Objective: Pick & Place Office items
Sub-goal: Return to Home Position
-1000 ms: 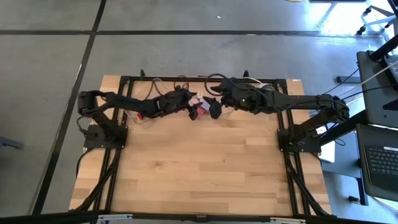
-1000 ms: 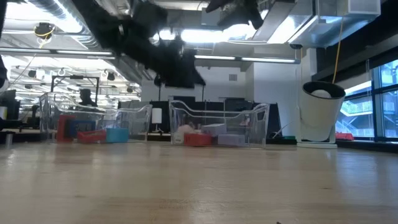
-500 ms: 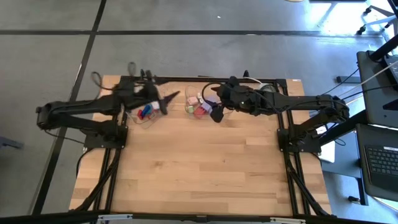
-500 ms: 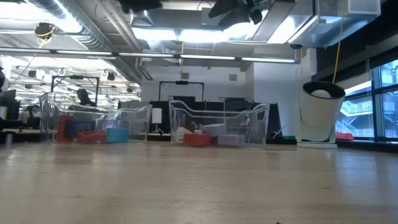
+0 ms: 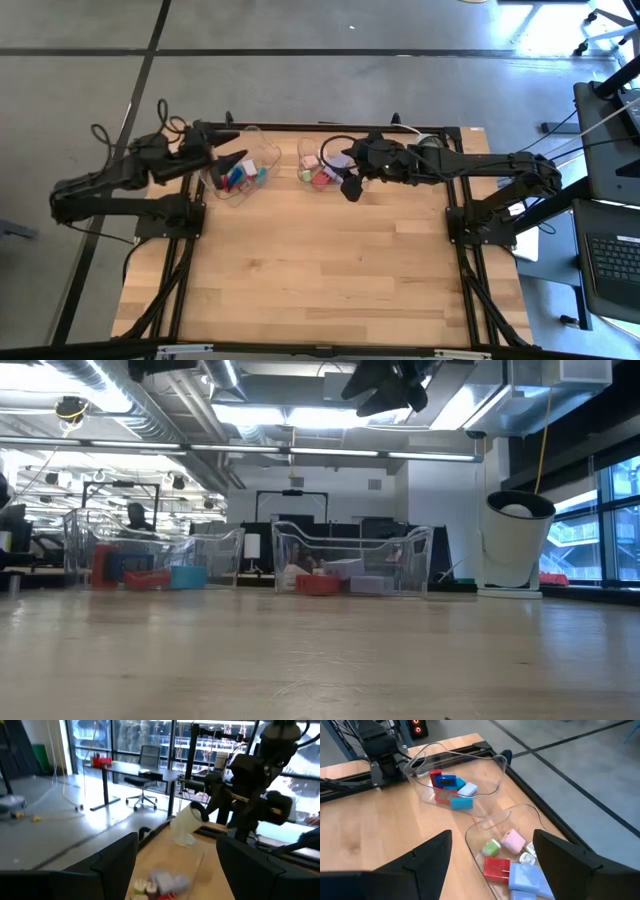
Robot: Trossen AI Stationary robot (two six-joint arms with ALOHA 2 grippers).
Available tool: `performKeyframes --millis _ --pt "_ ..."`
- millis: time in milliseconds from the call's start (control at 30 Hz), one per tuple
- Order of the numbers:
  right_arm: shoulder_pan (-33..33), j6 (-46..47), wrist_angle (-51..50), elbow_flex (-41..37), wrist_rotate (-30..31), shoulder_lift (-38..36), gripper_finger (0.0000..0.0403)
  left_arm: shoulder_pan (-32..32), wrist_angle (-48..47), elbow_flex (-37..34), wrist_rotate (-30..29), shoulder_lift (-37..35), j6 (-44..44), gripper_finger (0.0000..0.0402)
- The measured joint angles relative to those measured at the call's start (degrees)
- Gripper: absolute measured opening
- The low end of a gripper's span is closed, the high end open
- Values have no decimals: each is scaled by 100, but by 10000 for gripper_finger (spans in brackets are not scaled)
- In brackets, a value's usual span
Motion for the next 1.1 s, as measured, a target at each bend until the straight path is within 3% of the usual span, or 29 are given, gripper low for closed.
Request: performKeyframes --millis 267,533,1100 --pt "4 -70 277 -216 44 -2 283 0 -257 0 -5 -970 -124 267" --pt "-32 191 2468 -1431 -696 -2 283 0 -341 -275 2 -1723 -251 267" --pt "-676 1341 5343 -3197 -1689 -57 283 0 553 -1601 7 -1984 -812 267"
